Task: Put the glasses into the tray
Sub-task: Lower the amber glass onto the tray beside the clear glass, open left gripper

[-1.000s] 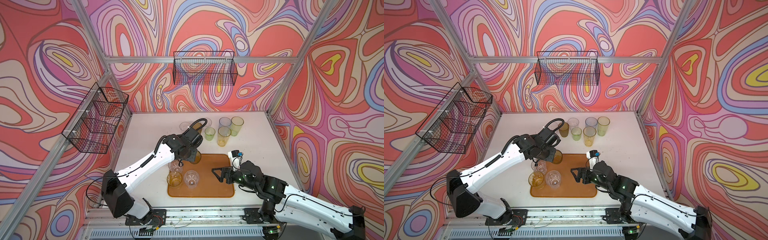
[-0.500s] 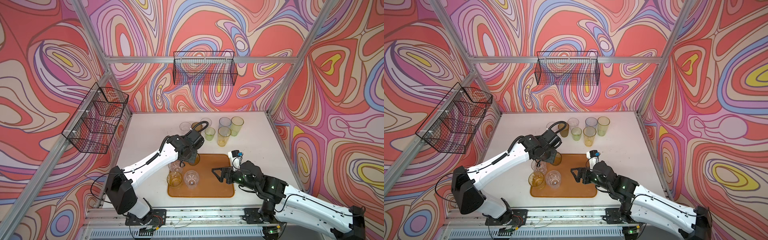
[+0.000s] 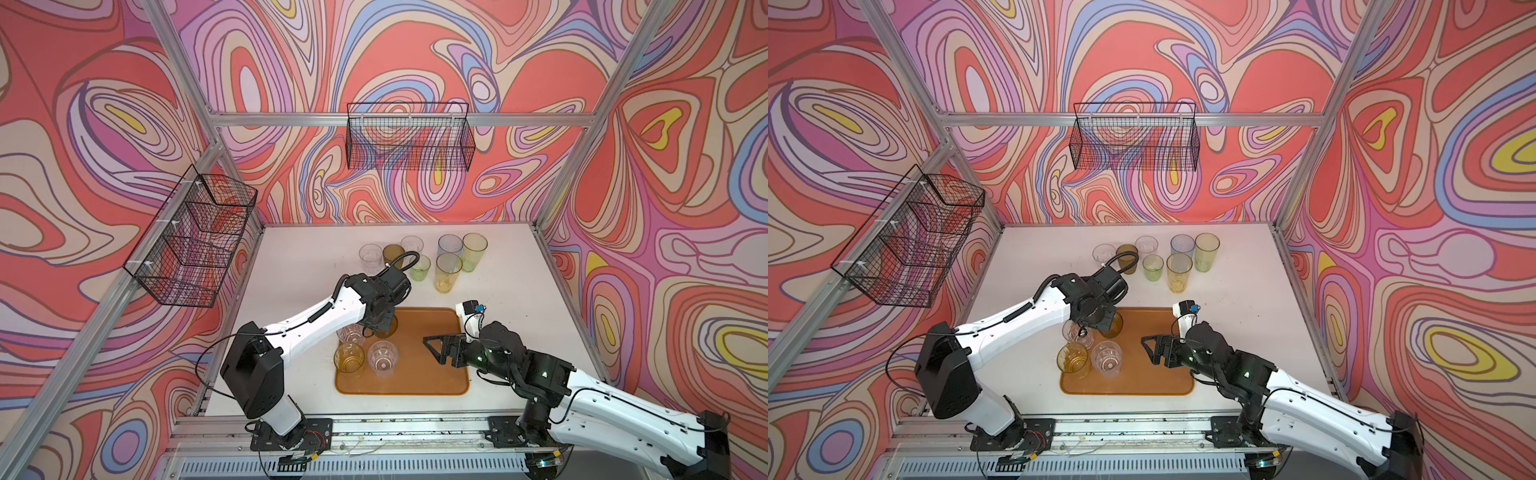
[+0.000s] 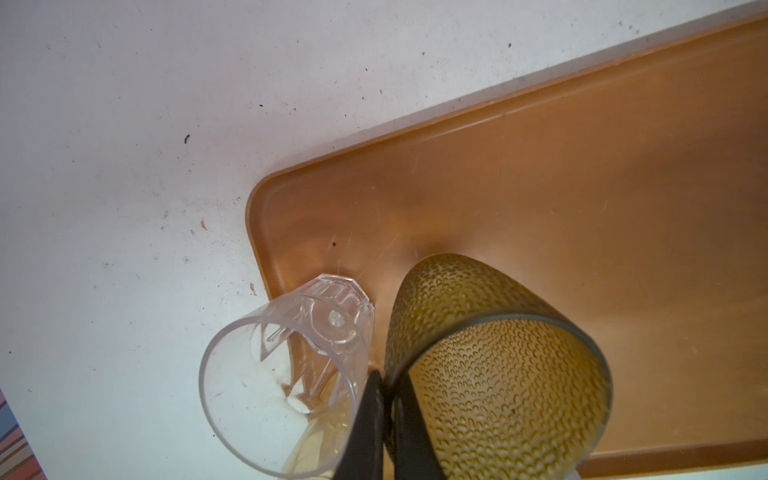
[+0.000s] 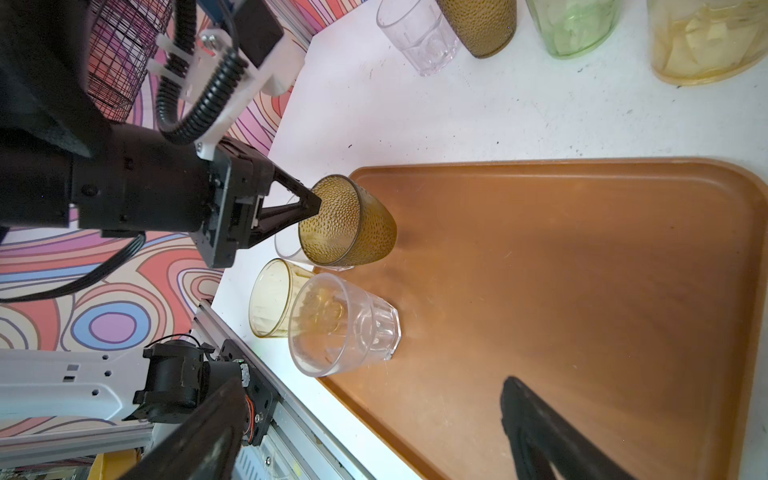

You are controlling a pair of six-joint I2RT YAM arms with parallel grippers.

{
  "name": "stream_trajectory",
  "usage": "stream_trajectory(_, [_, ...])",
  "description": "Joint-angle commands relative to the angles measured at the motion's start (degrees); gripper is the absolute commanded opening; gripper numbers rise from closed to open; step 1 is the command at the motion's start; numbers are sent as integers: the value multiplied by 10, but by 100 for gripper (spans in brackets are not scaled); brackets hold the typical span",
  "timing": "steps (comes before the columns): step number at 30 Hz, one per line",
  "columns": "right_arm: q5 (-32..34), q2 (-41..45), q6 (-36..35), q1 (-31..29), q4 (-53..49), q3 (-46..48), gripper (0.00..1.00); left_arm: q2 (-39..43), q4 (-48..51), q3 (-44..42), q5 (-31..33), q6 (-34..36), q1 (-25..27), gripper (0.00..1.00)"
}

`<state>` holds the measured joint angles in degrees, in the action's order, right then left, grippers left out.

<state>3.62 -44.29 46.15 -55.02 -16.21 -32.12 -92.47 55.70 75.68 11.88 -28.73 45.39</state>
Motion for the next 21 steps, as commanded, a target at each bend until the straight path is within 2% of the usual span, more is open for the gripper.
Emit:
stream_trajectory(1, [5, -7, -1, 2, 6, 0, 98, -15, -7, -8, -8, -4, 2, 0])
stream_trajectory(21, [8, -17, 3, 2, 4, 3, 98, -40, -9, -21, -8, 9, 2, 0])
